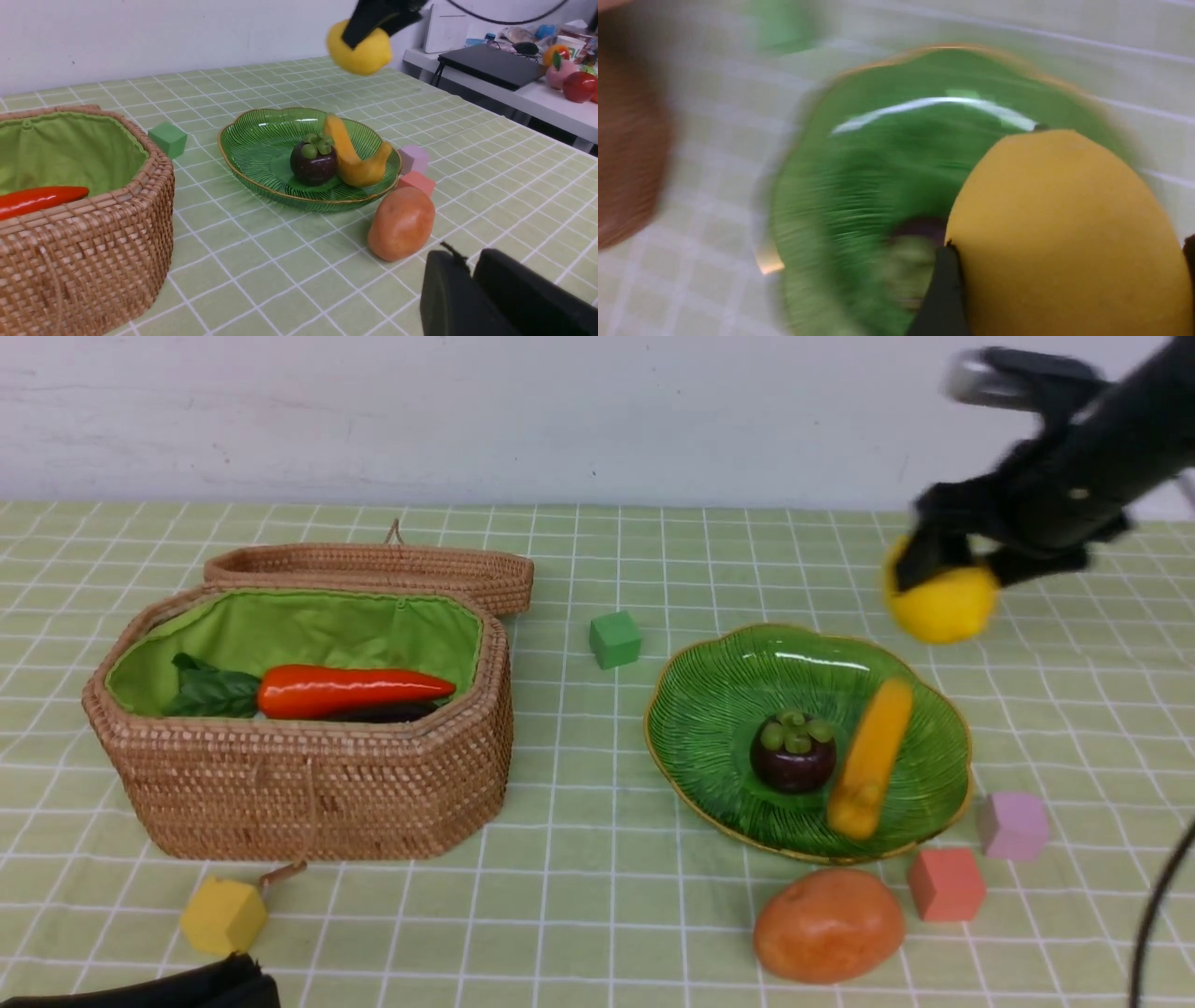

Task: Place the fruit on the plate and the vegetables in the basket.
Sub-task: Use the right arm to grab a lemon and put it into the right plate

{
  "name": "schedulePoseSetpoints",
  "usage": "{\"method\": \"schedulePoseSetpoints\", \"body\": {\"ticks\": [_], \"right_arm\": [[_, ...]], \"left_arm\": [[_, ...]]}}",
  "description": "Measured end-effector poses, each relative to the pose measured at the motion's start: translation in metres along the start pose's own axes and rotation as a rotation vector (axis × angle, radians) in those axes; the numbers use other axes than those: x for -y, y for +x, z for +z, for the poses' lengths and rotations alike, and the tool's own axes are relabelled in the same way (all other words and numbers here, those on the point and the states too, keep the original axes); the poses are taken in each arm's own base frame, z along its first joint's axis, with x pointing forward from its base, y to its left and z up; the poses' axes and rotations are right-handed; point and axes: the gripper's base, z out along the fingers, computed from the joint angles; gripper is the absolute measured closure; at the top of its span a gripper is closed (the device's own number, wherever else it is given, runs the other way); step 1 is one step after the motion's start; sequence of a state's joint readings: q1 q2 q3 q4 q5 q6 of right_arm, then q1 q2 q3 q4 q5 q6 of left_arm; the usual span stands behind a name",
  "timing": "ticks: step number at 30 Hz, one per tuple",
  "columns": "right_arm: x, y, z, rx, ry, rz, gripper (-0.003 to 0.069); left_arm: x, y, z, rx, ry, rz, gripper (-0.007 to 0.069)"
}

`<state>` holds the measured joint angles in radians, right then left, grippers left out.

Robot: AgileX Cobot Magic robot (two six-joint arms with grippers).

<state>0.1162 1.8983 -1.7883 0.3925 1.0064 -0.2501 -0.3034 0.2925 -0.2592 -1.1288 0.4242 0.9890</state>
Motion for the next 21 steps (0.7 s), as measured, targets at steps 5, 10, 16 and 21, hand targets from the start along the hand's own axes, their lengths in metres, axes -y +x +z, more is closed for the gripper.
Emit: {"method": "schedulePoseSetpoints", "body": {"ticks": [5,10,16,21], "right_arm": [[-0.039,0.001,0.021,0.0,-0.064,-0.118,0.0084],[-0.042,0.007,0.066,-0.042,-0.047,-0.154,0.0084],[-0.031,0.013,0.1,-0.059,-0.02,-0.145,0.0084],[-0.029,0.01,0.104,-0.025,-0.007,-0.146,0.0085]], "left_arm": [[0.0,0.0,0.0,0.0,0.0,0.0,0.0544],[0.0,0.0,0.0,0.0,0.0,0.0,0.0544],[0.0,0.0,0.0,0.0,0.0,0.0,0.0544],[0.0,0.0,0.0,0.0,0.0,0.0,0.0544]]}}
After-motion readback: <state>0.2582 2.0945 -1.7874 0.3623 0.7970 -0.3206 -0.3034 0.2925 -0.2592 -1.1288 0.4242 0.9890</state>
